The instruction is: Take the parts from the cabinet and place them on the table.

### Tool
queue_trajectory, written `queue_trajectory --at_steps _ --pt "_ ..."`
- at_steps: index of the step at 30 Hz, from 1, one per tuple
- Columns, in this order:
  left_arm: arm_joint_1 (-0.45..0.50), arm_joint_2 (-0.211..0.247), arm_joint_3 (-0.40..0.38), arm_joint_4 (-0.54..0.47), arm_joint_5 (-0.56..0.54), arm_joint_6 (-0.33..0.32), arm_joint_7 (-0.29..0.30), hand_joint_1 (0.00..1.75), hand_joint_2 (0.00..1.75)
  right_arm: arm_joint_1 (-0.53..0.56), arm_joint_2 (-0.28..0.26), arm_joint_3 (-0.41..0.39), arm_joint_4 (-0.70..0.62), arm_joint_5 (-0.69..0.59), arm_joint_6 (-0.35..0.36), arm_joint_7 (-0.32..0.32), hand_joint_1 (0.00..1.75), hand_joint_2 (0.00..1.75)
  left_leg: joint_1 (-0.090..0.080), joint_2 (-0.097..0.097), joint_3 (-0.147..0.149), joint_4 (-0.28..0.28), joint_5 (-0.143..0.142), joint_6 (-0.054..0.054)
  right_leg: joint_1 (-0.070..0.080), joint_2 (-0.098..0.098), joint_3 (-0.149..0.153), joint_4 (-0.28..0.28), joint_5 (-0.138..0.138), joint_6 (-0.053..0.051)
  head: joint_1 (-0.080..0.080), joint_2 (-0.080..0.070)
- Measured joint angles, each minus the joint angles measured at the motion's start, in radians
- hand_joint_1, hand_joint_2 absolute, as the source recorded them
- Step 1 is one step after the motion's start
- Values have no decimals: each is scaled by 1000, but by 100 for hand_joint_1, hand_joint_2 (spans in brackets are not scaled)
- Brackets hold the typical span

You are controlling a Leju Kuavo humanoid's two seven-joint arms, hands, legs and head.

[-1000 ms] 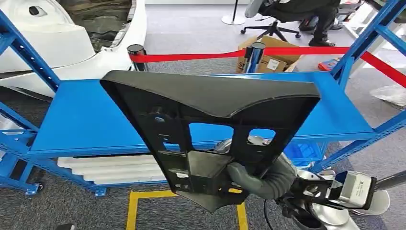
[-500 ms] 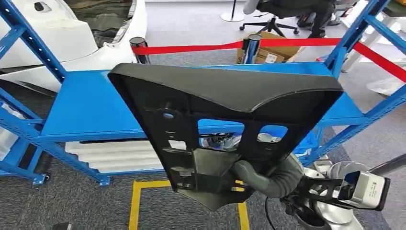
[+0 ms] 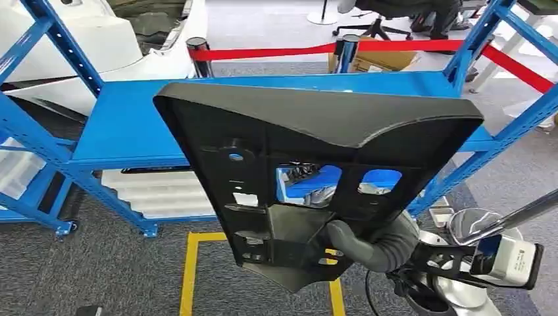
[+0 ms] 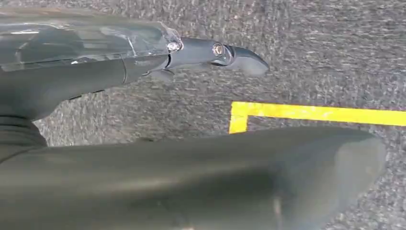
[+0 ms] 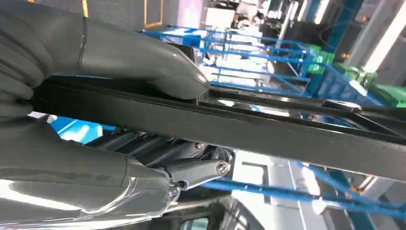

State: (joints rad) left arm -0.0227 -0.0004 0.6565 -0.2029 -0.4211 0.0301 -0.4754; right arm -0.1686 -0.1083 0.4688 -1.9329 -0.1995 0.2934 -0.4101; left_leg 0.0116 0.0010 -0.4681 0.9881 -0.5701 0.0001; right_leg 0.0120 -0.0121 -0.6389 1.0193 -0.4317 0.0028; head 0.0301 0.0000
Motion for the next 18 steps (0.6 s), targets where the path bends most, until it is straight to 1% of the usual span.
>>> queue_trajectory --at_steps 1,2,3,4,5,6,7,8,9,10,11,12,13,15,16,17,18 --pt "4 0 1 0 -5 0 2 0 175 2 0 0 0 -1 1 0 175 175 6 1 -6 -5 11 13 2 2 -4 1 6 6 0 0" --pt "4 -1 3 0 -6 0 6 0 175 3 -1 -3 0 -2 3 0 175 175 8 5 -11 -6 19 20 -1 5 -13 12 -17 12 0 0" --pt "5 0 7 0 -7 1 8 0 175 4 -1 -5 0 -3 3 0 175 175 8 6 -19 -6 26 27 -4 7 -26 50 -55 19 3 0" --pt "5 0 13 0 -12 2 13 0 175 5 -1 -8 0 -5 5 0 175 175 8 6 -28 -6 35 30 -8 7 -53 128 -108 26 4 0" --pt "5 0 16 0 -18 3 15 0 175 7 -1 -11 0 -6 6 0 175 175 6 6 -37 -5 41 31 -11 7 -80 214 -151 30 4 0" --pt "6 0 17 0 -20 4 16 0 175 10 -1 -13 0 -7 6 0 175 175 5 6 -44 -4 47 32 -13 7 -99 280 -178 33 4 0" --pt "7 0 18 0 -21 4 16 0 175 13 -1 -14 0 -8 6 0 175 175 4 6 -50 -3 52 31 -14 7 -99 308 -183 34 4 0" --pt "8 0 20 0 -23 3 16 0 175 14 -1 -16 0 -10 6 0 175 175 3 6 -55 -3 56 31 -14 7 -75 285 -170 34 4 0" --pt "8 0 23 0 -23 3 17 0 175 14 -1 -16 0 -10 7 0 175 175 3 6 -57 -3 58 29 -14 7 -27 218 -139 32 4 0" --pt "8 0 25 0 -24 3 17 0 175 14 -1 -18 0 -10 8 0 175 175 2 5 -56 -3 60 27 -14 7 34 119 -100 26 4 0" --pt "8 0 26 0 -24 3 17 0 175 13 -1 -19 -2 -10 9 -1 175 175 1 5 -56 -3 61 26 -12 9 93 22 -66 18 4 0" --pt "7 -2 27 0 -25 3 16 0 175 12 -1 -20 -3 -11 10 -1 175 175 -4 5 -60 -2 63 21 -8 10 115 -19 -75 10 3 0" --pt "7 -2 27 0 -29 3 16 0 175 12 -1 -20 -6 -11 10 -1 175 175 -3 5 -65 1 67 15 -6 10 111 -26 -72 7 4 0" --pt "7 -2 32 0 -38 2 15 0 175 12 -1 -21 -8 -9 9 0 175 175 -3 6 -72 0 72 7 -5 10 104 -27 -76 1 3 0" --pt "7 -2 34 0 -39 1 15 0 175 12 0 -21 -8 -5 9 0 175 175 -5 6 -74 -1 75 2 -7 10 102 -32 -72 -6 3 0" --pt "6 -1 37 0 -40 0 15 0 175 12 0 -21 -10 -1 9 2 175 175 -2 6 -77 7 60 -2 -17 5 104 -42 -65 -16 3 0" --pt "7 -1 39 0 -41 0 16 0 175 11 0 -21 -10 1 9 2 175 175 -3 5 -90 36 32 -5 -15 3 102 -44 -61 -23 2 0"
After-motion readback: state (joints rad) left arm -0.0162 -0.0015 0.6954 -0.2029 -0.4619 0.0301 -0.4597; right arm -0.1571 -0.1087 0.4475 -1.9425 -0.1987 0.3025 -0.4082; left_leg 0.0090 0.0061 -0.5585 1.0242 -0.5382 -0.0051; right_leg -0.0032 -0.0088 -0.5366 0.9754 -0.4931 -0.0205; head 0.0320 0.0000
